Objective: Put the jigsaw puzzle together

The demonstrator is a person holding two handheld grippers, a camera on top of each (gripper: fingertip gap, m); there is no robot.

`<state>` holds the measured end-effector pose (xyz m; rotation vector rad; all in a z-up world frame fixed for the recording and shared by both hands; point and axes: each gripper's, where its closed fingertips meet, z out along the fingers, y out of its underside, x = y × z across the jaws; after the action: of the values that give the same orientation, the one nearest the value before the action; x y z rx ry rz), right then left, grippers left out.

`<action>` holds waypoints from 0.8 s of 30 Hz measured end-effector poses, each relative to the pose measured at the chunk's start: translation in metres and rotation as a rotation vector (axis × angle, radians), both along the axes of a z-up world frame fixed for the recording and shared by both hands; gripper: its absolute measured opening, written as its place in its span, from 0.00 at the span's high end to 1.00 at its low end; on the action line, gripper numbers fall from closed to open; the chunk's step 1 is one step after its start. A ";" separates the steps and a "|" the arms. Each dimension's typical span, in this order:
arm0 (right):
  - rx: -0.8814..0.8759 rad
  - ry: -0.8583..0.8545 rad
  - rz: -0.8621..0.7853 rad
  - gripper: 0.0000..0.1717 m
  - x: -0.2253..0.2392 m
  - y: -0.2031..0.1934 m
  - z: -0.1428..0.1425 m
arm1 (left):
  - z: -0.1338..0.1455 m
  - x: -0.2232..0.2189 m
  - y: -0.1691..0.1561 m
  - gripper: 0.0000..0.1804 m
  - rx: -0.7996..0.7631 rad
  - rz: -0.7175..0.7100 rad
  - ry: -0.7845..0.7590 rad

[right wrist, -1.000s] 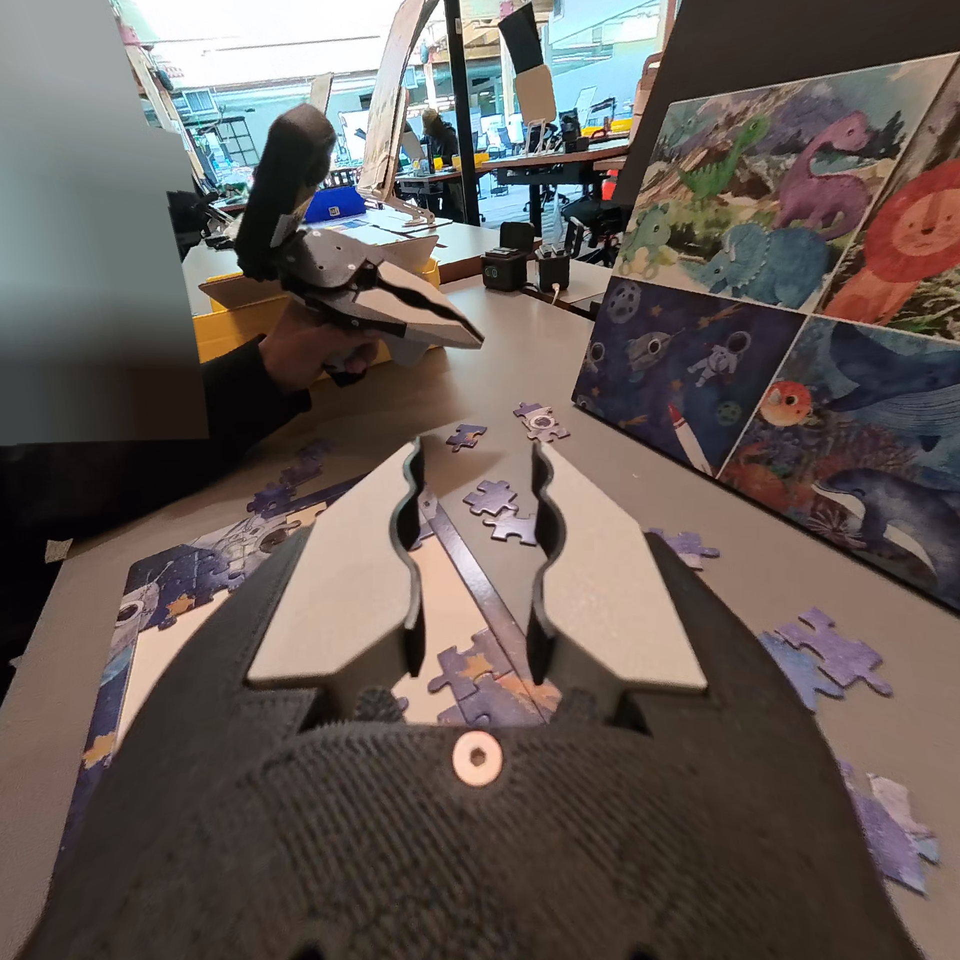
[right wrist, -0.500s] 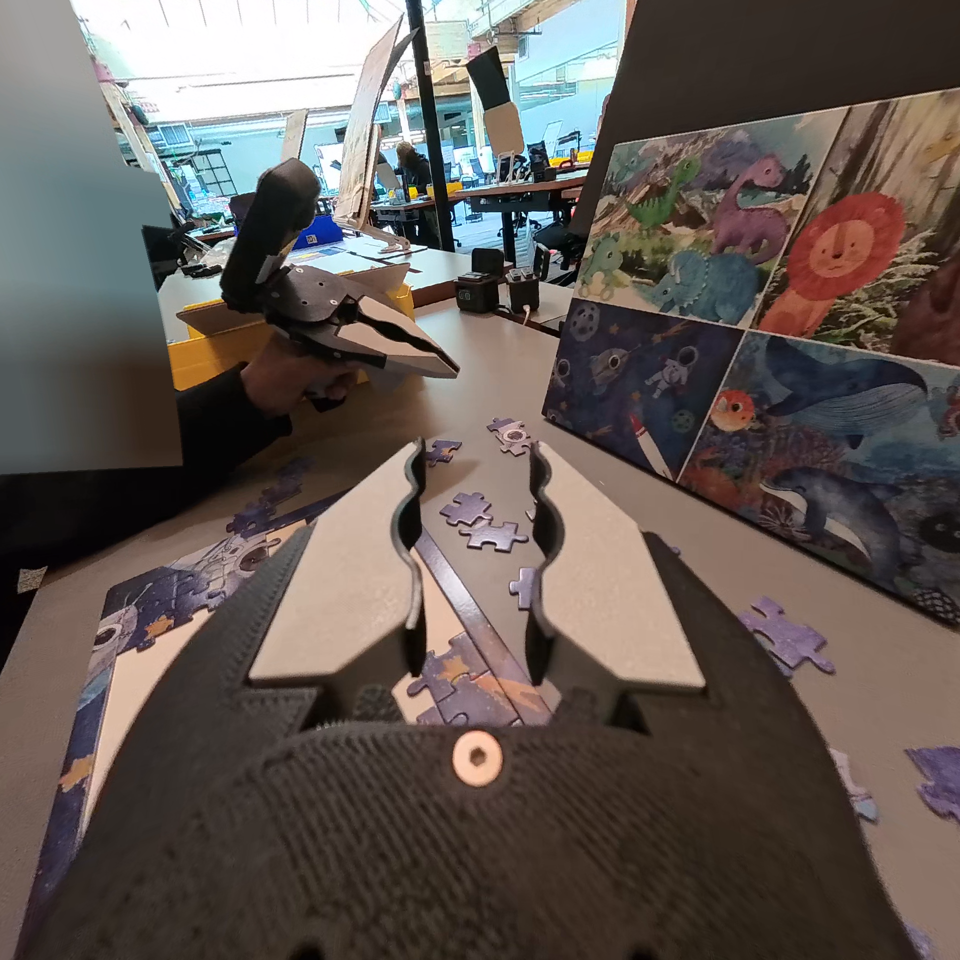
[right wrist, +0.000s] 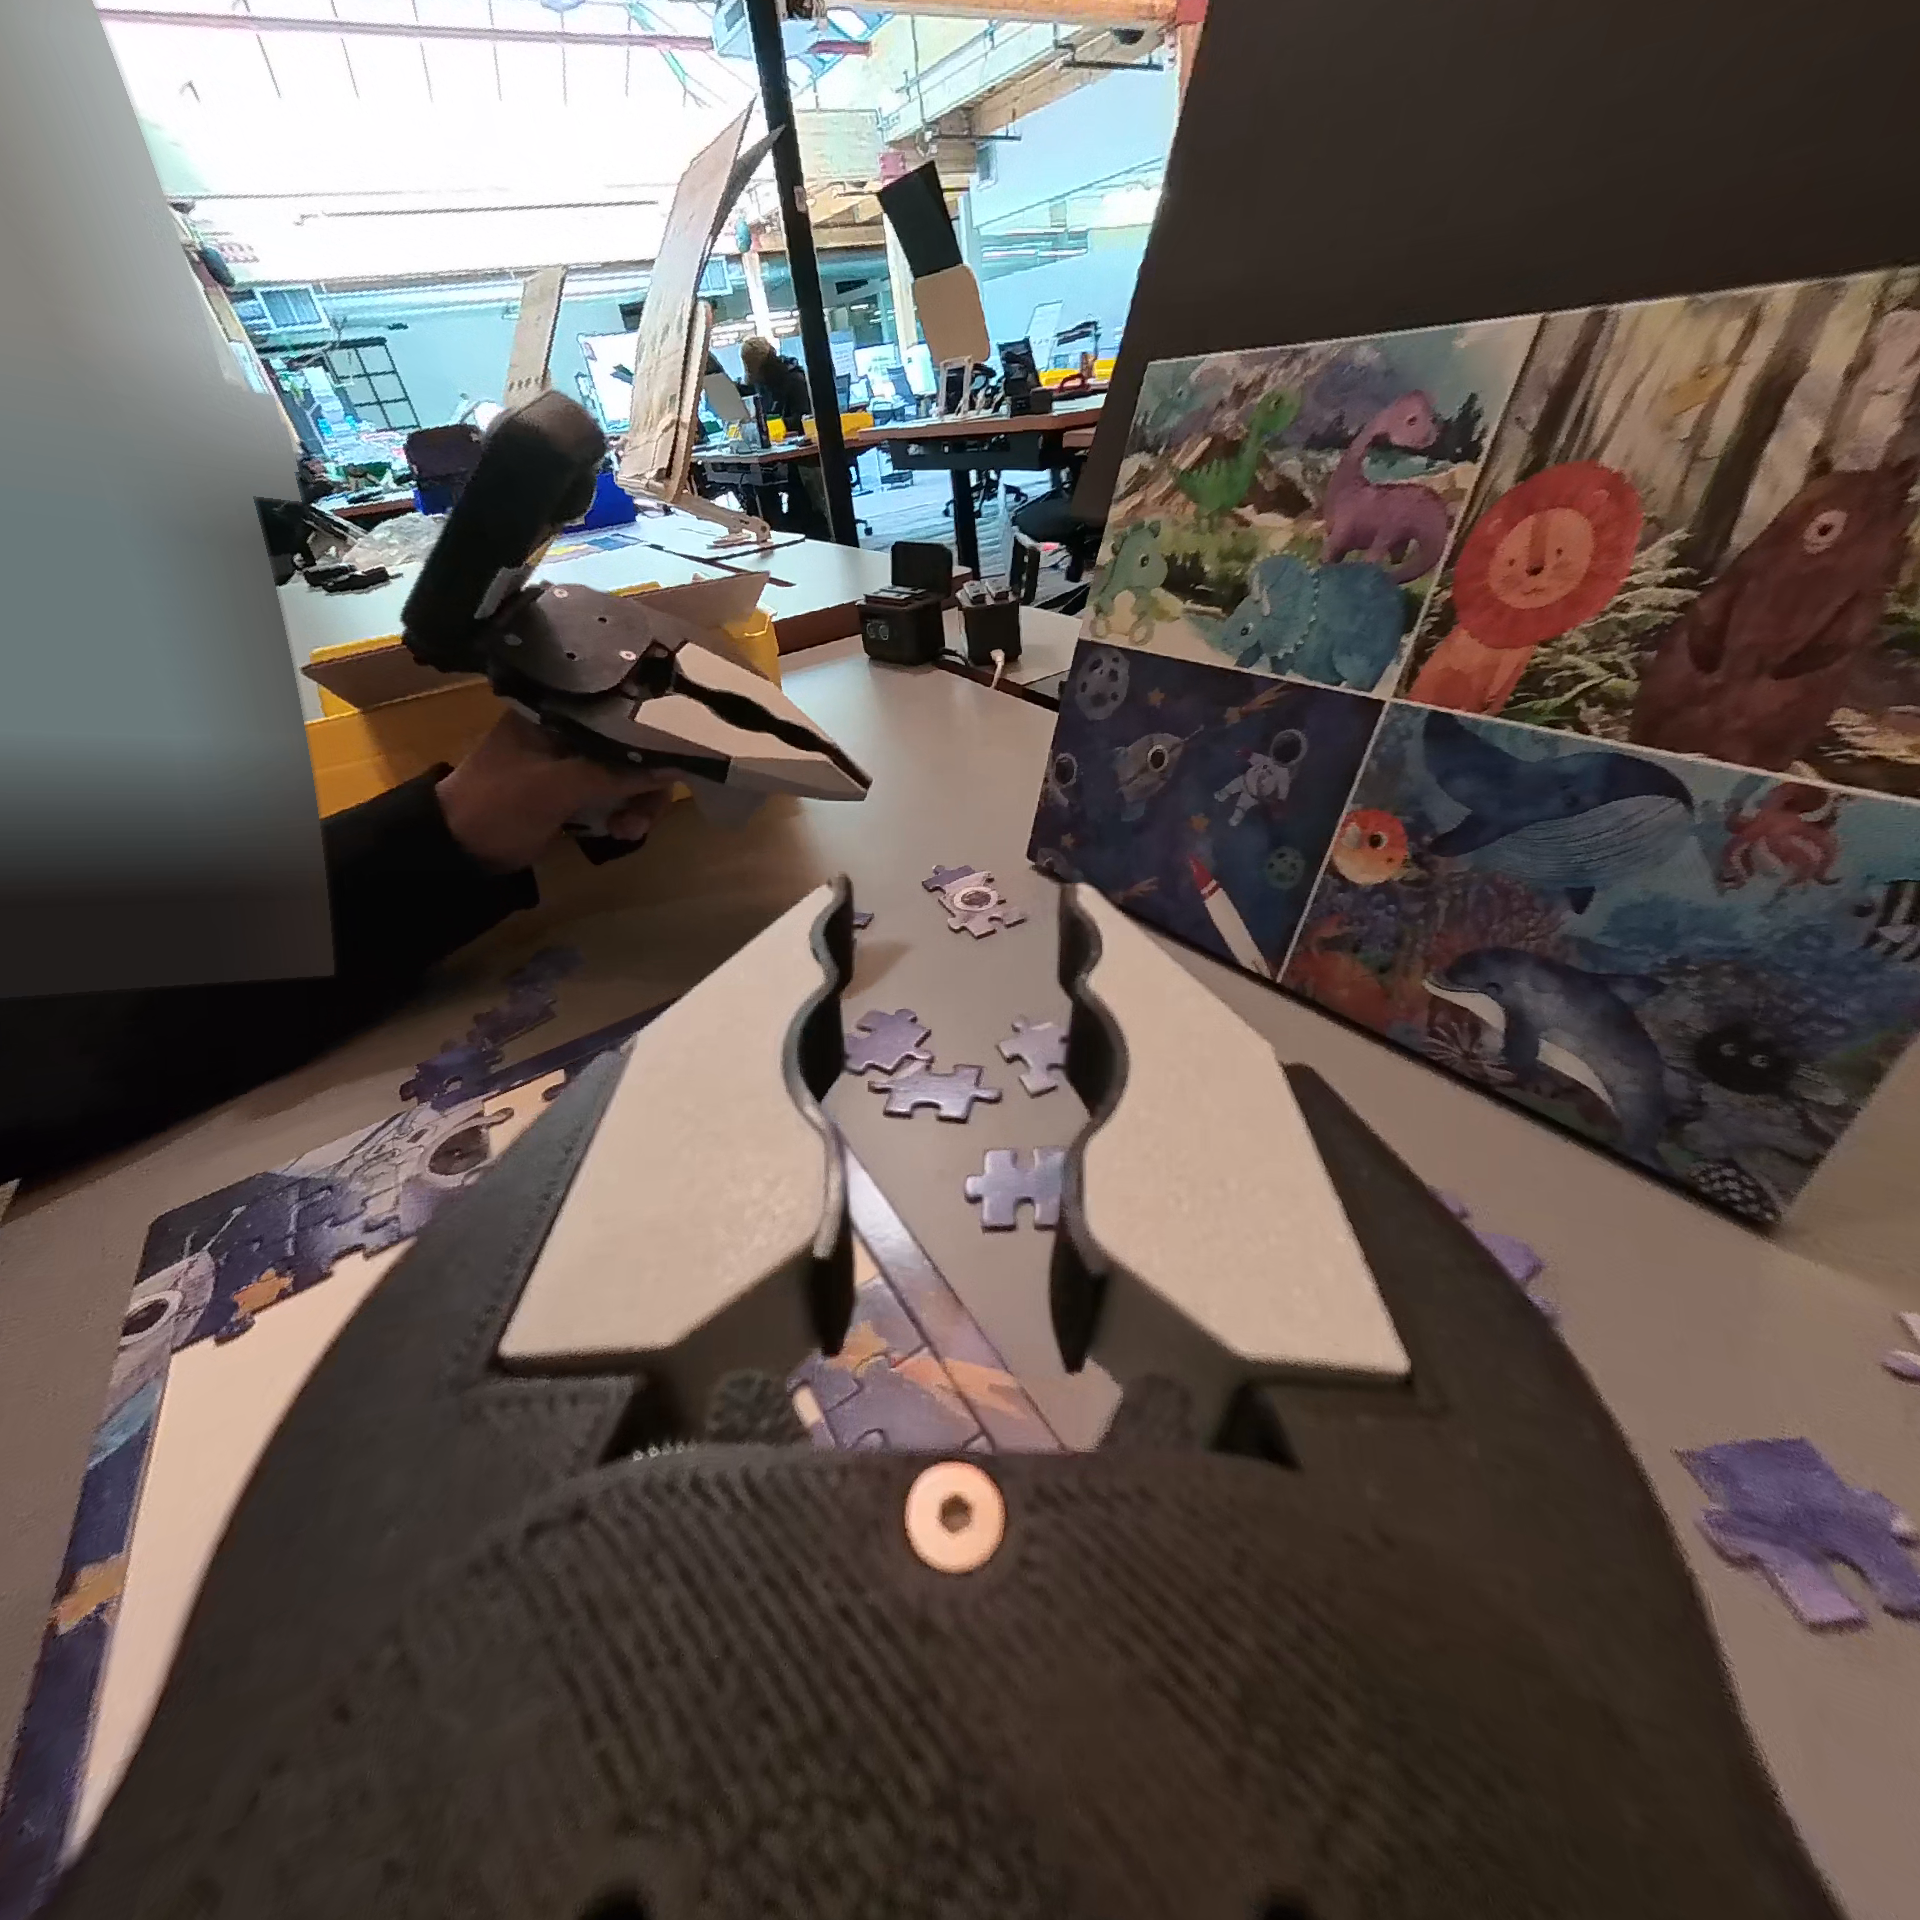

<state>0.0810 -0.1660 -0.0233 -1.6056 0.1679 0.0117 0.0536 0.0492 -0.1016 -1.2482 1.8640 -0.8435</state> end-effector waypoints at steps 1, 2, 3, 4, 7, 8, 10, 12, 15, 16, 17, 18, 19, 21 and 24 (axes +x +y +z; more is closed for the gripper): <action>0.004 -0.005 -0.012 0.78 0.003 -0.003 0.002 | 0.000 0.000 0.000 1.00 0.000 0.000 0.000; 0.009 -0.009 -0.025 0.78 0.007 -0.006 0.004 | 0.000 0.000 0.000 1.00 0.001 0.000 0.001; 0.014 -0.014 -0.041 0.78 0.011 -0.009 0.006 | -0.001 0.000 0.000 1.00 0.001 0.000 0.002; 0.017 -0.020 -0.058 0.78 0.015 -0.013 0.007 | -0.001 0.000 0.000 1.00 0.002 0.001 0.003; 0.021 -0.040 -0.122 0.78 0.033 -0.028 0.011 | -0.003 0.001 0.000 1.00 0.004 0.001 0.008; 0.024 -0.043 -0.145 0.78 0.039 -0.033 0.013 | -0.004 0.001 0.000 1.00 0.005 0.001 0.009; 0.037 -0.044 -0.188 0.78 0.051 -0.046 0.016 | -0.004 0.001 0.000 1.00 0.008 0.000 0.011; 0.048 -0.046 -0.230 0.78 0.062 -0.058 0.019 | -0.005 0.001 -0.001 1.00 0.011 -0.001 0.013; 0.063 -0.036 -0.263 0.78 0.073 -0.072 0.021 | -0.006 0.001 0.000 1.00 0.022 0.000 0.016; 0.071 -0.024 -0.257 0.78 0.074 -0.074 0.021 | -0.006 0.001 0.001 1.00 0.029 0.003 0.016; 0.080 -0.007 -0.247 0.78 0.074 -0.075 0.021 | -0.006 0.001 0.001 1.00 0.033 0.006 0.015; 0.092 0.012 -0.237 0.78 0.074 -0.076 0.021 | -0.006 0.001 0.002 1.00 0.032 0.006 0.014; 0.105 0.029 -0.225 0.78 0.074 -0.076 0.021 | -0.006 0.001 0.002 1.00 0.030 0.006 0.013; 0.122 0.048 -0.207 0.77 0.072 -0.075 0.023 | -0.006 0.001 0.002 1.00 0.031 0.007 0.013; 0.122 0.041 -0.206 0.77 0.072 -0.076 0.023 | -0.006 0.001 0.002 1.00 0.036 0.008 0.014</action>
<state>0.1529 -0.2416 -0.0002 -1.4609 0.3573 -0.1031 0.0545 0.0512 -0.1074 -1.2409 1.8761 -0.7952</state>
